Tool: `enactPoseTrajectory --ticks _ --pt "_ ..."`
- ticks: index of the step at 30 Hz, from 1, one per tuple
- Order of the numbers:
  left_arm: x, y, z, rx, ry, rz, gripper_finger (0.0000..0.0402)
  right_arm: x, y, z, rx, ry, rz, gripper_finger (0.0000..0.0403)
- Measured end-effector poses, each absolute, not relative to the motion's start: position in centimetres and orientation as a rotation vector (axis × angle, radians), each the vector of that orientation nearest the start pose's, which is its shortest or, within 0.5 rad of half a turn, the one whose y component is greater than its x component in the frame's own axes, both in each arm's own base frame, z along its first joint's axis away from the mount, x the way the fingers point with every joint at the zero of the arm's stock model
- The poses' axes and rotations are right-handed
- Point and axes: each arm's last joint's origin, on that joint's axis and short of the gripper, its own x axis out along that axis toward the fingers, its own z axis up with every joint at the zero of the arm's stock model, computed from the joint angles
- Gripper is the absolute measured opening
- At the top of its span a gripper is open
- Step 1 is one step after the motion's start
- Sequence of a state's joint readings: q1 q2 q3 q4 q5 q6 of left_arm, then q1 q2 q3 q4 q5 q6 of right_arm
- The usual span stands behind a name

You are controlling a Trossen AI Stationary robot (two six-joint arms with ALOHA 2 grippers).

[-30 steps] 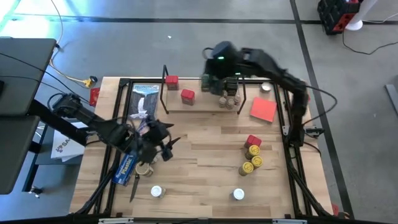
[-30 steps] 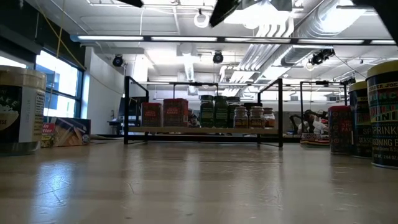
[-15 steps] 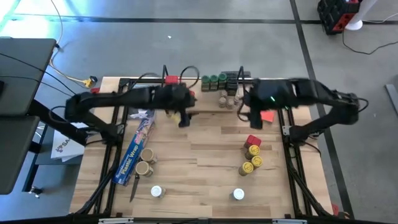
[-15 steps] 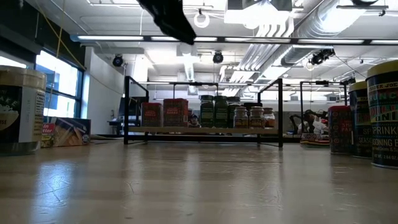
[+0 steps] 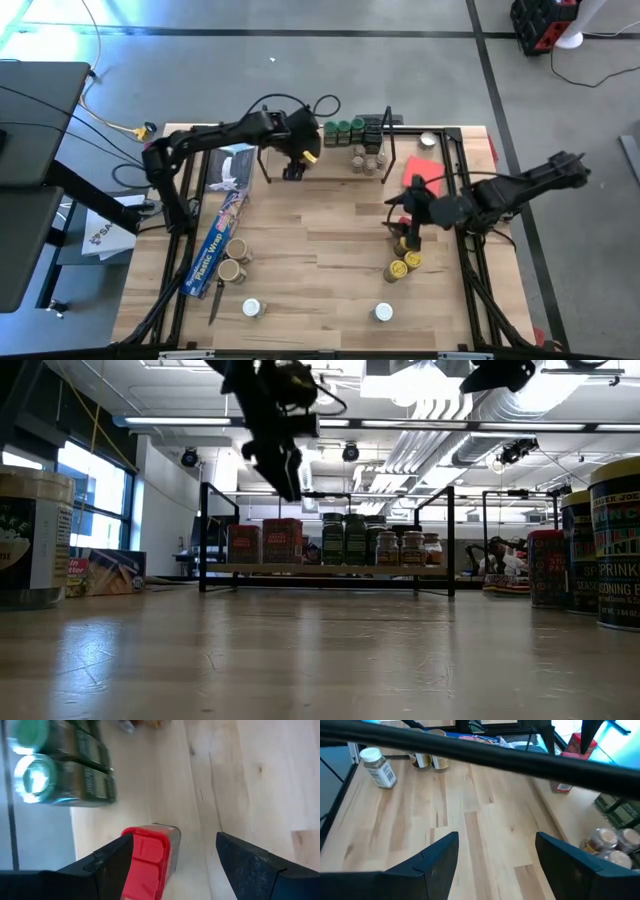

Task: Shelf spices
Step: Put the red seasoning can on the shelf aligned with the red seasoning can

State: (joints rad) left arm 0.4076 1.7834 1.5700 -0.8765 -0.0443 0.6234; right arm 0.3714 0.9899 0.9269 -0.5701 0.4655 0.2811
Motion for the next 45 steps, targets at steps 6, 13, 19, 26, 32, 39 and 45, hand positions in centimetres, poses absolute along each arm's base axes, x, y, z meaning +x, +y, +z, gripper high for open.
enactPoseTrajectory --ticks 6,13,19,26,32,39,45 --pt "34.9 16.8 25.8 0.369 1.212 0.06 0.0282 19.0 6.7 30.6 0.045 0.55 -0.162 0.0258" --pt "35.1 17.8 24.8 0.385 1.243 0.084 0.0282 19.0 6.9 30.8 0.041 0.534 -0.149 0.0258" --pt "34.8 18.3 24.8 0.391 1.25 0.086 0.0276 19.0 6.9 30.8 0.042 0.531 -0.148 0.0258" --pt "34.7 18.3 24.8 0.399 1.278 0.128 0.0259 19.0 6.9 30.8 0.041 0.532 -0.148 0.0258" --pt "34.7 18.3 24.8 0.417 1.292 0.147 0.0257 19.0 6.9 30.8 0.041 0.532 -0.148 0.0258" --pt "34.4 18.6 24.8 0.372 1.29 0.162 0.0252 19.0 6.9 30.8 0.041 0.532 -0.148 0.0258" --pt "34.0 18.4 24.8 0.378 1.351 0.168 0.0229 19.0 6.9 30.9 0.041 0.532 -0.148 0.0258"
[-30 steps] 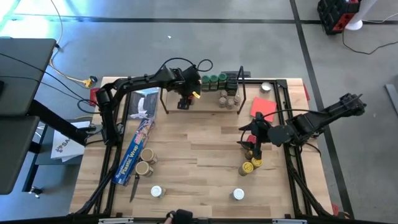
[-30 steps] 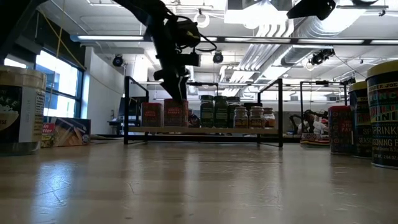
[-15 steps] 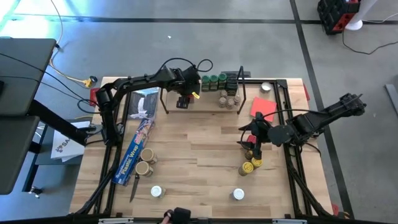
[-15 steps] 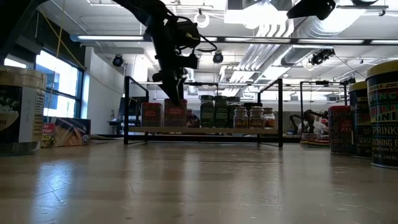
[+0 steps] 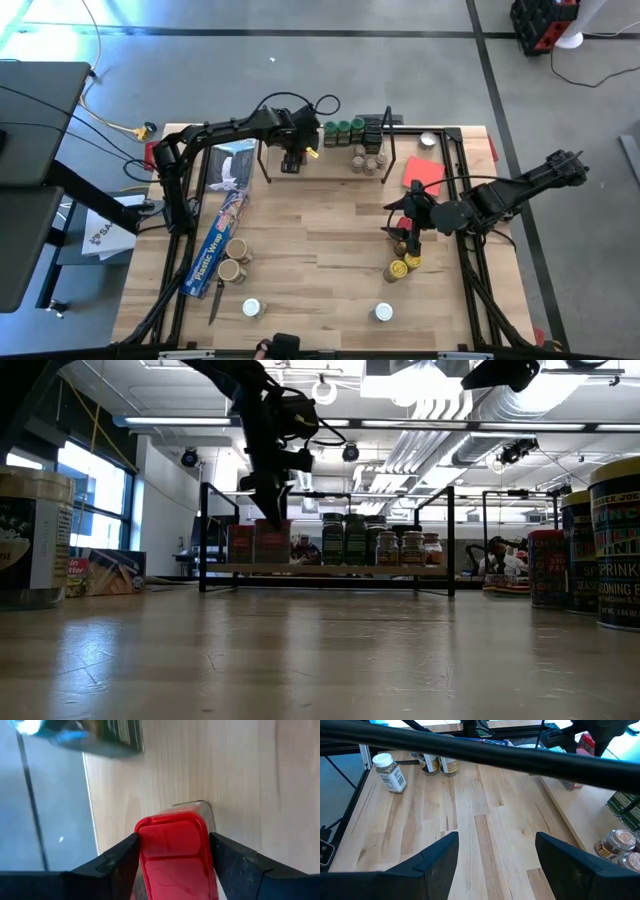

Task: Shelf spices
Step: Put the red seasoning can on the shelf aligned with the red seasoning can

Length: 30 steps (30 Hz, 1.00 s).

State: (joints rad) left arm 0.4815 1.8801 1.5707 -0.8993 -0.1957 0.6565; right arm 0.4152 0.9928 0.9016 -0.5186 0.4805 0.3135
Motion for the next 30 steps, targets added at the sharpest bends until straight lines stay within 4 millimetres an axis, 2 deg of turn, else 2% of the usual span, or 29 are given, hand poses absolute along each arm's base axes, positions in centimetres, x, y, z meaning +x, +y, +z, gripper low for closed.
enactPoseTrajectory --ticks 11,30 --pt "32.7 18.3 24.5 0.472 1.547 0.202 0.0214 19.0 6.9 30.8 0.041 0.533 -0.148 0.0258" --pt "32.0 18.7 24.4 0.504 1.644 0.284 0.0213 18.9 6.9 30.8 0.039 0.542 -0.148 0.0258"
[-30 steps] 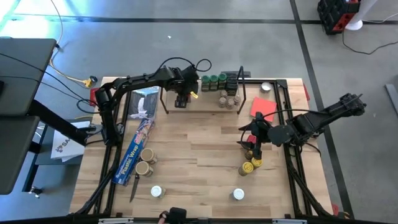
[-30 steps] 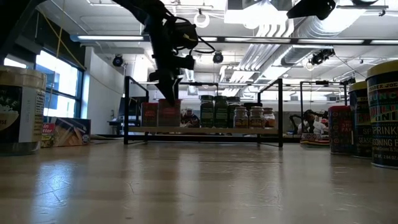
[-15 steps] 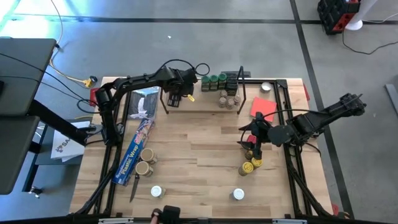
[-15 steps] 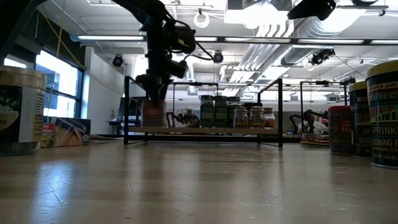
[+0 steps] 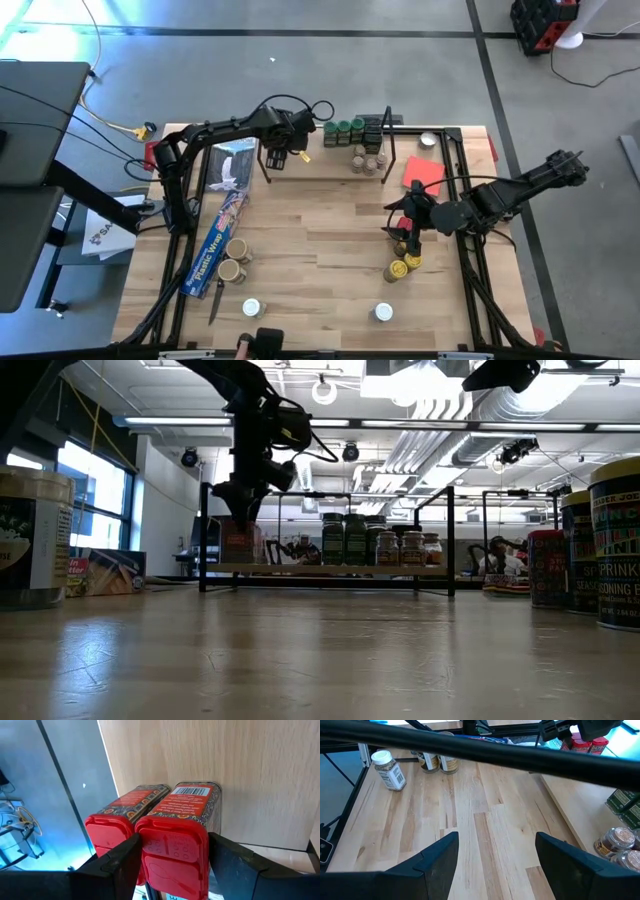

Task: Shelf spices
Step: Put the red seasoning can on the shelf aligned with the red seasoning can

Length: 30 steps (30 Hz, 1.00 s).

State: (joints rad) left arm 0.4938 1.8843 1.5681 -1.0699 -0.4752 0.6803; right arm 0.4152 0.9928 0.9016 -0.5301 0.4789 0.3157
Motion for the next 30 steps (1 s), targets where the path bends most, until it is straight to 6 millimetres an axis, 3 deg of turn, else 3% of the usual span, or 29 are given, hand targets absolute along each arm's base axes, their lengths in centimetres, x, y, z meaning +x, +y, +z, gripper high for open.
enactPoseTrajectory --ticks 15,30 --pt "31.8 19.1 24.6 0.502 1.647 0.294 0.0238 18.9 6.9 30.8 0.038 0.542 -0.148 0.0258" --pt "32.2 19.0 27.7 0.477 1.604 0.335 0.0258 18.9 6.9 30.8 0.039 0.545 -0.143 0.0258"
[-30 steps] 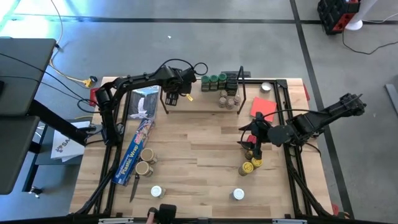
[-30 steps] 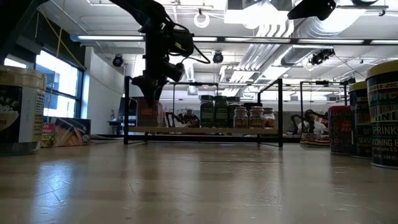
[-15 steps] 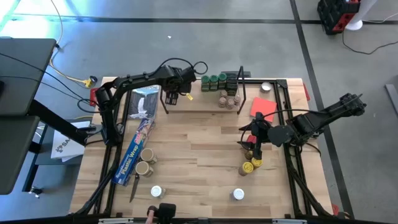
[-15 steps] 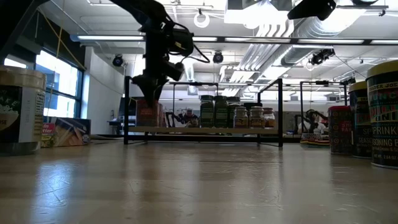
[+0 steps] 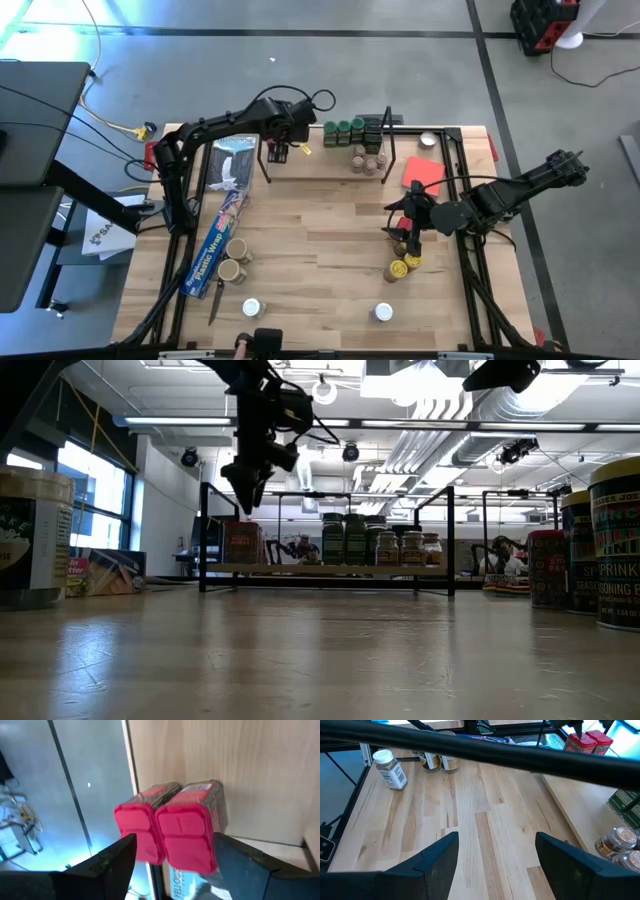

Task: Shelf spices
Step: Put the red seasoning can on the shelf aligned with the red seasoning can

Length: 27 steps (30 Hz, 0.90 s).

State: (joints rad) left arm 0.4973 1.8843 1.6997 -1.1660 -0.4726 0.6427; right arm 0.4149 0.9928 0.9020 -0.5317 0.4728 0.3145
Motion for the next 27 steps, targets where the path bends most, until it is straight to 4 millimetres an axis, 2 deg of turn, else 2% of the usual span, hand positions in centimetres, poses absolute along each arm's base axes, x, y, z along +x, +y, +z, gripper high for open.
enactPoseTrajectory --ticks 4,8,13,16,20,27 --pt "32.2 18.0 29.3 0.417 1.584 0.395 0.0258 18.9 6.8 30.7 0.031 0.544 -0.166 0.0258" --pt "32.1 16.4 31.1 0.328 1.468 0.423 0.0257 18.9 6.6 30.7 0.011 0.533 -0.224 0.0258" --pt "32.0 13.3 32.8 0.232 1.297 0.495 0.0257 17.7 5.9 30.3 0.065 0.596 -0.315 0.0258" --pt "32.1 10.1 33.5 0.22 1.181 0.545 0.0257 16.3 4.8 29.6 0.166 0.695 -0.411 0.0258" --pt "32.2 5.0 33.5 0.222 1.015 0.593 0.0257 15.2 3.6 28.3 0.303 0.914 -0.464 0.0258" --pt "32.3 -3.7 31.7 0.229 0.806 0.562 0.0257 17.4 3.3 26.1 0.308 1.147 -0.431 0.0258"
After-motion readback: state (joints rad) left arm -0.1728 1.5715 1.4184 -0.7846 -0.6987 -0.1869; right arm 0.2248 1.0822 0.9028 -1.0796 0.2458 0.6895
